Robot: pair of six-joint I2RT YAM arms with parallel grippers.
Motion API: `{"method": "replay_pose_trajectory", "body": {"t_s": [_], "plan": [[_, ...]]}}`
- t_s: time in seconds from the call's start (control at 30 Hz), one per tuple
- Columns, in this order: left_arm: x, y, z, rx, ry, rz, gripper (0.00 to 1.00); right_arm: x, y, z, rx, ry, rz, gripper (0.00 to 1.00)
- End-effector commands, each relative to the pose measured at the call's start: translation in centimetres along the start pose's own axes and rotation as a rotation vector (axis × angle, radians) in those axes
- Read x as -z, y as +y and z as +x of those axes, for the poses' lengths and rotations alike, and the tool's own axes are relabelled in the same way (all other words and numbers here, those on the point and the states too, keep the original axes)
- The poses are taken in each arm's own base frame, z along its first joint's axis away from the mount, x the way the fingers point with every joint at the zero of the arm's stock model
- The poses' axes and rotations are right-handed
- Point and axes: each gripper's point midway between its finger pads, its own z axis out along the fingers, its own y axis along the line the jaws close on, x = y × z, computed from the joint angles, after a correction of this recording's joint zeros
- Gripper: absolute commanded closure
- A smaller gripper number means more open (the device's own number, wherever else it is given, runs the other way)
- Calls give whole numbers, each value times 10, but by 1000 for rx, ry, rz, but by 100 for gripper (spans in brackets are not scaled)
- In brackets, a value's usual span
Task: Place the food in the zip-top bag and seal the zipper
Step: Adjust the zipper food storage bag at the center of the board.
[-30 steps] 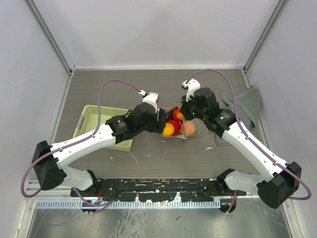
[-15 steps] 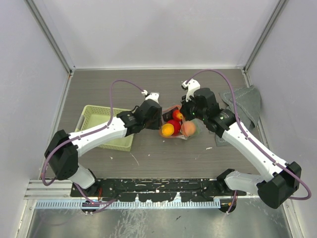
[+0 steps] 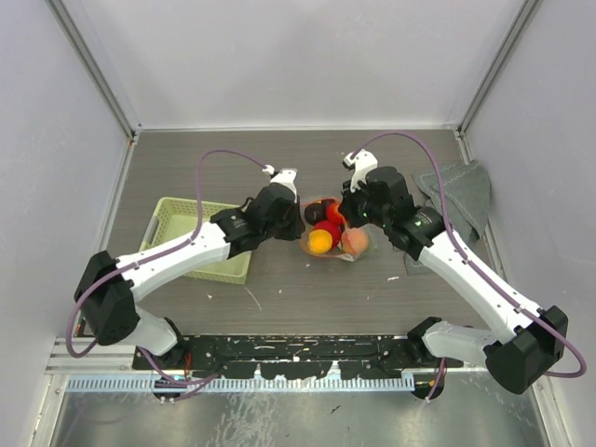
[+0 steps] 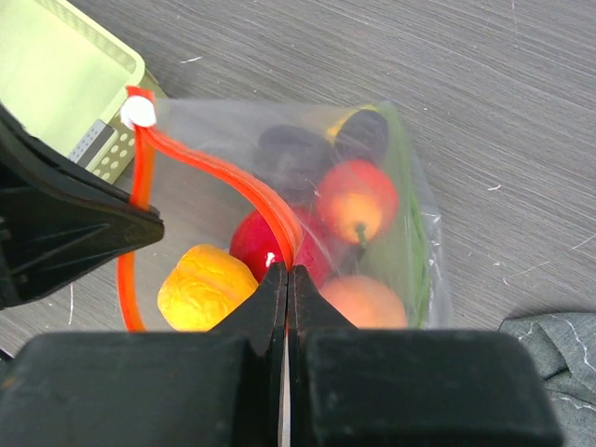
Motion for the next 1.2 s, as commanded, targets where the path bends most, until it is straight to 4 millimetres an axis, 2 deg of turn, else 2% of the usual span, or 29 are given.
{"method": "replay_pose_trajectory", "body": {"t_s": [0.0,0.33,0.53,0.6,0.77,0.83,1.0,1.07,1.17], "plan": [[42,-21,-41,58,-137,101,100,13,12,-25,-21,-98,-53,100],[98,-22,-54,111,-162,135,100,31,18,-32,-22,-93,-86,99],[103,-16,-50,117,-148,116,100,20,18,-25,-25,-49,-81,100],[106,-14,-53,121,-147,108,100,20,19,-34,-22,-62,-84,100],[123,-15,-77,96,-202,99,100,23,21,-63,10,-113,-87,99],[119,-12,-78,94,-201,77,100,14,21,-59,13,-86,-85,99],[83,5,-54,160,-117,52,100,-12,17,-32,-1,-3,-69,99],[68,9,-47,184,-89,45,100,-16,16,-27,-3,10,-64,99],[66,11,-53,190,-105,41,100,-14,16,-29,3,4,-63,99]]}}
